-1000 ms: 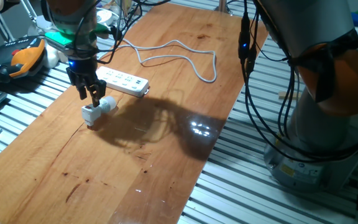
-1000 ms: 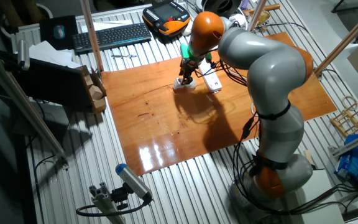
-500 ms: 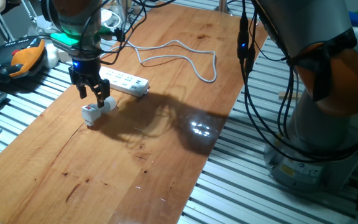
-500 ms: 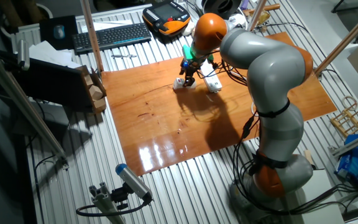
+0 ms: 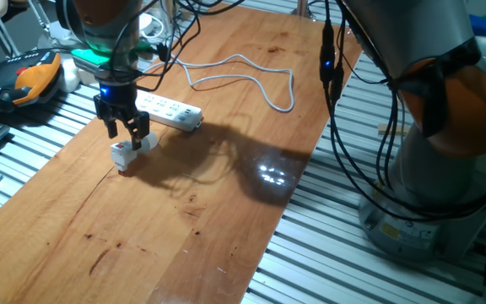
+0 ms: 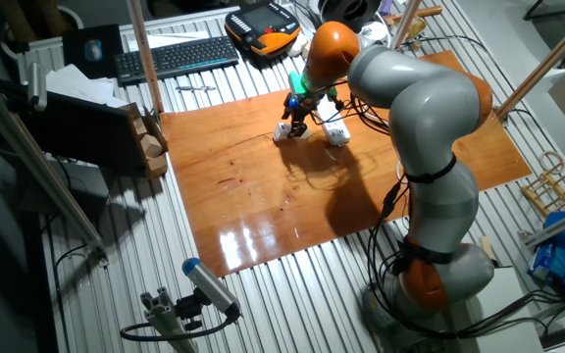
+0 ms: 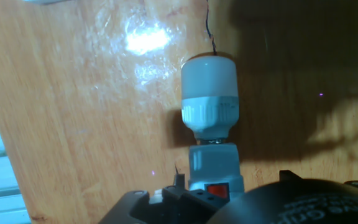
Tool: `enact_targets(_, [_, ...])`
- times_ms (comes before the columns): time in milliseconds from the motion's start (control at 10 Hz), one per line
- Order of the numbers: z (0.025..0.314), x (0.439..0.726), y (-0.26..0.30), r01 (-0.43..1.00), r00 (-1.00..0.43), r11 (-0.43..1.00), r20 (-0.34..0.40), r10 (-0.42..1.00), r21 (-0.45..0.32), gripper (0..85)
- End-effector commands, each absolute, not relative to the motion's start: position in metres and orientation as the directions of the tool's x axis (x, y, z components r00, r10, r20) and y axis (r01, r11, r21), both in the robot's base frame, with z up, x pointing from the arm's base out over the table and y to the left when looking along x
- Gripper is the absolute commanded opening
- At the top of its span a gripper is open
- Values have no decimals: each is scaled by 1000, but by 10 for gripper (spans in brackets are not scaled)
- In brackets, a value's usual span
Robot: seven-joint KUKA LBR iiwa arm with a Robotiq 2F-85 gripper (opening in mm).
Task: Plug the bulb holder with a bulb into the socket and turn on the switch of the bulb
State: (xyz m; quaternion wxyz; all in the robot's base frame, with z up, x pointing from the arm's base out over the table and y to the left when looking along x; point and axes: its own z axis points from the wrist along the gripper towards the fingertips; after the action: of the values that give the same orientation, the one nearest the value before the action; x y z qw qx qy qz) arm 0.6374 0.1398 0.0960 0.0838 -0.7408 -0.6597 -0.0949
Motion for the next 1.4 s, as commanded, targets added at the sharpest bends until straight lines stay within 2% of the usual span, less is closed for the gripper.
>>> enact_targets(0, [94, 638, 140, 994, 109, -113, 256, 960, 0, 680])
enact_targets(1300, [79, 641, 144, 996, 88, -94, 264, 960, 11, 680])
